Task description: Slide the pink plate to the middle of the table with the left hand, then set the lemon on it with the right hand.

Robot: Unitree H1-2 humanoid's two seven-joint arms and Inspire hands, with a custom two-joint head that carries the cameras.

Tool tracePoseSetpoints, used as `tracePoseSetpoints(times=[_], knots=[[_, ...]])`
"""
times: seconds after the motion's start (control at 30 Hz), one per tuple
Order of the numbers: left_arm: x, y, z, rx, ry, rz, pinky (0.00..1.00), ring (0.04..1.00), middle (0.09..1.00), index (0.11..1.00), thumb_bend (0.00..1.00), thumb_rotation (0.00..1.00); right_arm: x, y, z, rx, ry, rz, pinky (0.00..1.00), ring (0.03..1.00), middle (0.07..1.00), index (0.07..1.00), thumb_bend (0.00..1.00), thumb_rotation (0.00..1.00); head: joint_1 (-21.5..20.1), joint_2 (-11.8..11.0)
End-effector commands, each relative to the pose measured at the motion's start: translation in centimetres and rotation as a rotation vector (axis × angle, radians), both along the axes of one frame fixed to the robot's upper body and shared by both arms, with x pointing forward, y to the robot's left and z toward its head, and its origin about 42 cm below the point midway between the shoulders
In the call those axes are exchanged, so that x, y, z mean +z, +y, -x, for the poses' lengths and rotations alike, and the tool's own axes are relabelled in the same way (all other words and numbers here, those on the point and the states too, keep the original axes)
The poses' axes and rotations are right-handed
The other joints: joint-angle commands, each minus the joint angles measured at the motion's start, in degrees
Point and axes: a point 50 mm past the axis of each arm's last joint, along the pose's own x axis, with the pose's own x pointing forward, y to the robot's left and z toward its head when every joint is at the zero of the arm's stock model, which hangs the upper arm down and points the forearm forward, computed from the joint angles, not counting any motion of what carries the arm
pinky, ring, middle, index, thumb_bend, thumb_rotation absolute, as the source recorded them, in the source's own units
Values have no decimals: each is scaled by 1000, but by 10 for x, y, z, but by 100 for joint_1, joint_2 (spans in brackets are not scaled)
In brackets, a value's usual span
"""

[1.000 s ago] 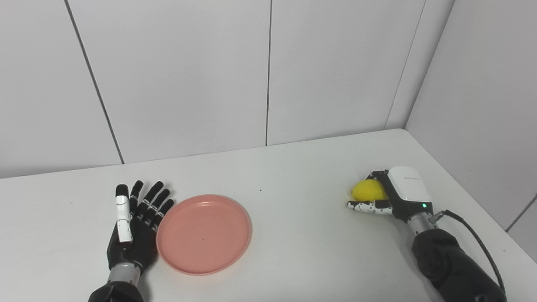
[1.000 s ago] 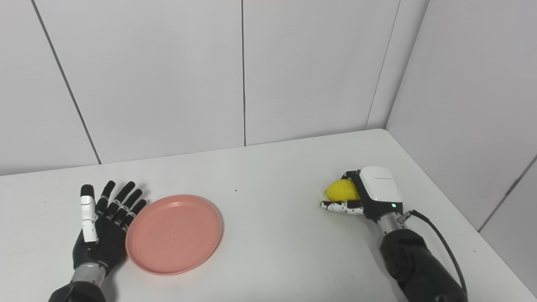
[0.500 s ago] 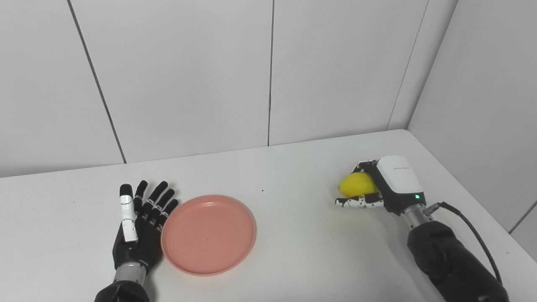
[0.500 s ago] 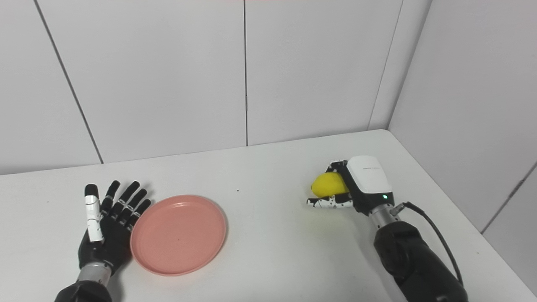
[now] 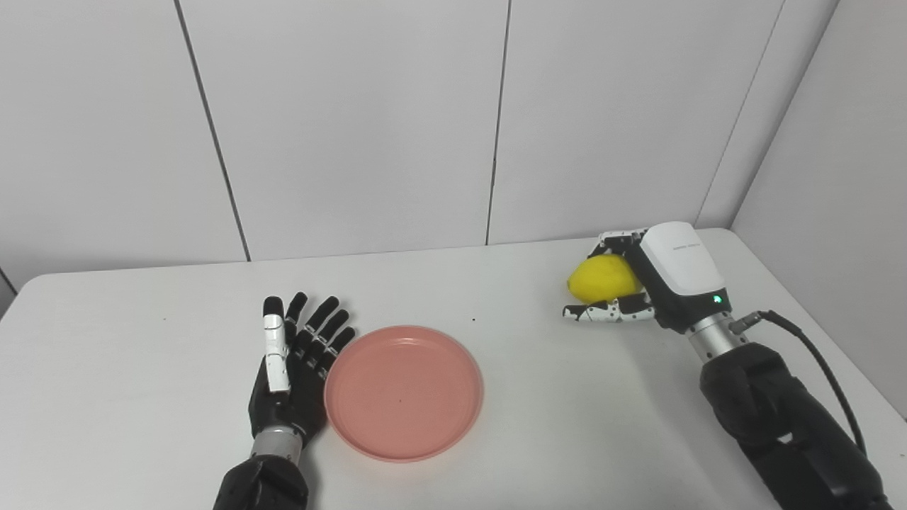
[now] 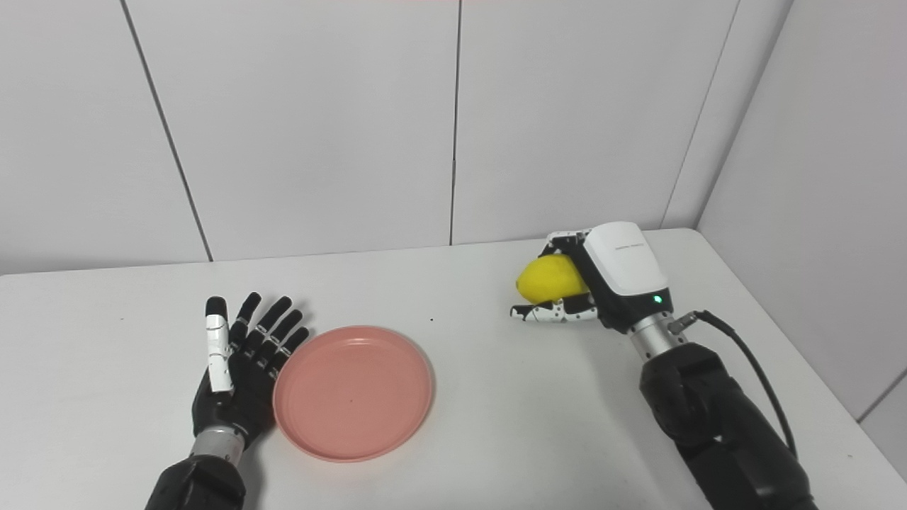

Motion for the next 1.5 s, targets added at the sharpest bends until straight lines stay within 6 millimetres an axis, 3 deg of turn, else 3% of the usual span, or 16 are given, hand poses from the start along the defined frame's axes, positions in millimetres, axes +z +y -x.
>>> tracePoseSetpoints(times=[0.0,0.27,0.67,0.83,1.07,1.47], knots=[[-12,-10,8,-9,82,-7,803,799,792,925,783,782,31,15,-5,77,-97,12,173,223,300,352,602,484,105,-6],[-15,-22,10,-18,79,-17,806,800,793,925,822,778,44,59,-14,197,-123,25,172,223,299,355,612,473,445,-48],[-17,-33,10,-11,78,-15,801,787,777,913,843,773,40,113,-12,333,-102,-8,173,221,296,354,619,474,879,-89],[-18,-36,10,-6,81,-15,793,784,770,911,838,775,31,127,-11,363,-84,-39,166,214,290,370,618,528,990,-97],[-17,-40,10,-4,81,-8,792,787,774,911,834,771,22,140,-10,397,-54,-75,173,229,308,418,606,485,1169,-103],[-16,-42,9,-2,80,-15,789,773,767,919,830,777,0,164,-4,468,5,-31,170,229,305,363,614,497,1220,-76]])
